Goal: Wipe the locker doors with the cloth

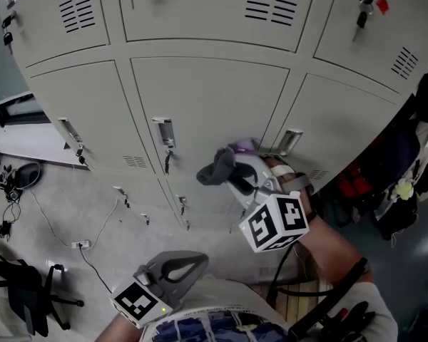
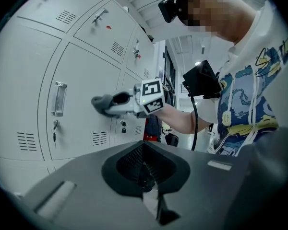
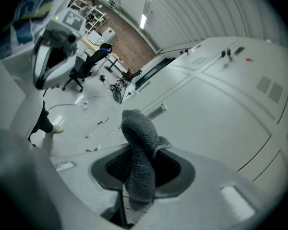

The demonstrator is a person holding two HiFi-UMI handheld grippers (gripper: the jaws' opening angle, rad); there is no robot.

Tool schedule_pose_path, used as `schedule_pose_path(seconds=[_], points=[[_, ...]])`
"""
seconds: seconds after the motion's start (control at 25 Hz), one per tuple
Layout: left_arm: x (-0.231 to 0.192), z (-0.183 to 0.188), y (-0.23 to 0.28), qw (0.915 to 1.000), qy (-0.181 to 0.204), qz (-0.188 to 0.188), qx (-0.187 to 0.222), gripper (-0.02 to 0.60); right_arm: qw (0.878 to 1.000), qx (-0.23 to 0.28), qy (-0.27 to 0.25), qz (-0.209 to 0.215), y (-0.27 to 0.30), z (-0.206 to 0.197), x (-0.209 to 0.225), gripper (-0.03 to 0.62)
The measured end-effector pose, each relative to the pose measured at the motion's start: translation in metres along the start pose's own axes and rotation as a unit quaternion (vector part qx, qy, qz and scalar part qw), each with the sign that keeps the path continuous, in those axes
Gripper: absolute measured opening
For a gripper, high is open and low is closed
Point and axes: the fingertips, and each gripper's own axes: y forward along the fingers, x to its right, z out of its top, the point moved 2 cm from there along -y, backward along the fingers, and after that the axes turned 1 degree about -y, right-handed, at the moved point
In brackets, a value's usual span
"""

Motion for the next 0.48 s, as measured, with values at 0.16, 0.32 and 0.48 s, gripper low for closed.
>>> schedule_pose_path(seconds=[0.16, 0.32, 0.48], points=[[-0.001, 0.002, 0.002, 1.0000, 0.001, -0.003, 0.006, 0.003, 0.996, 0.029, -0.038, -0.078, -0.034, 0.040, 0.067, 0.112], [-0.002, 0.004, 0.003, 0.9999, 0.002, 0.000, 0.013, 0.003, 0.986, 0.044, -0.068, -0.143, -0.049, 0.065, 0.119, 0.112], [-0.003, 0.005, 0.000, 0.9998, 0.002, 0.006, 0.018, 0.003, 0.980, 0.047, -0.074, -0.178, -0.048, 0.070, 0.144, 0.113]])
